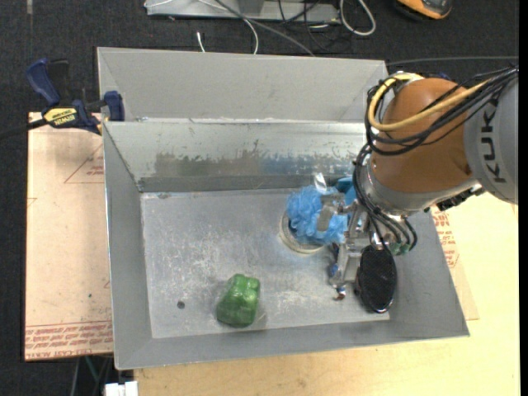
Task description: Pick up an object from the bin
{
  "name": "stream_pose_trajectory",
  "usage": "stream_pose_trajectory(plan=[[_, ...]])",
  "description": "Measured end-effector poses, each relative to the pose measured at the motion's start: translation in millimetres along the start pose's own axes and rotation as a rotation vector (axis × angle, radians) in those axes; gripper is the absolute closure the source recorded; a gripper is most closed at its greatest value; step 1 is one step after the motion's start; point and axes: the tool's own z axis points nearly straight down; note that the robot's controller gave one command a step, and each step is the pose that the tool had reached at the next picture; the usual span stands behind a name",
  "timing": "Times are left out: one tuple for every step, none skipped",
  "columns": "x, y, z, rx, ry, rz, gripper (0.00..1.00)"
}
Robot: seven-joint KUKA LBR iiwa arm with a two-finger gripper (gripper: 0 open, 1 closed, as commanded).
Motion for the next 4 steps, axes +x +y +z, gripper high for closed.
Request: stream_pose_trajectory(plan=[[-1.4, 0.0, -4.6, 0.0, -0.008, -0.001, 0.0], [0.8, -95.7, 138.4, -0.001, -0.01, 0.091, 0.0], [-18.9, -118.9, 139.1, -0.006, -0.016, -0.077, 0.0], [-26.2, -34.6, 138.2, -0.006, -0.008, -0.164, 0.0]])
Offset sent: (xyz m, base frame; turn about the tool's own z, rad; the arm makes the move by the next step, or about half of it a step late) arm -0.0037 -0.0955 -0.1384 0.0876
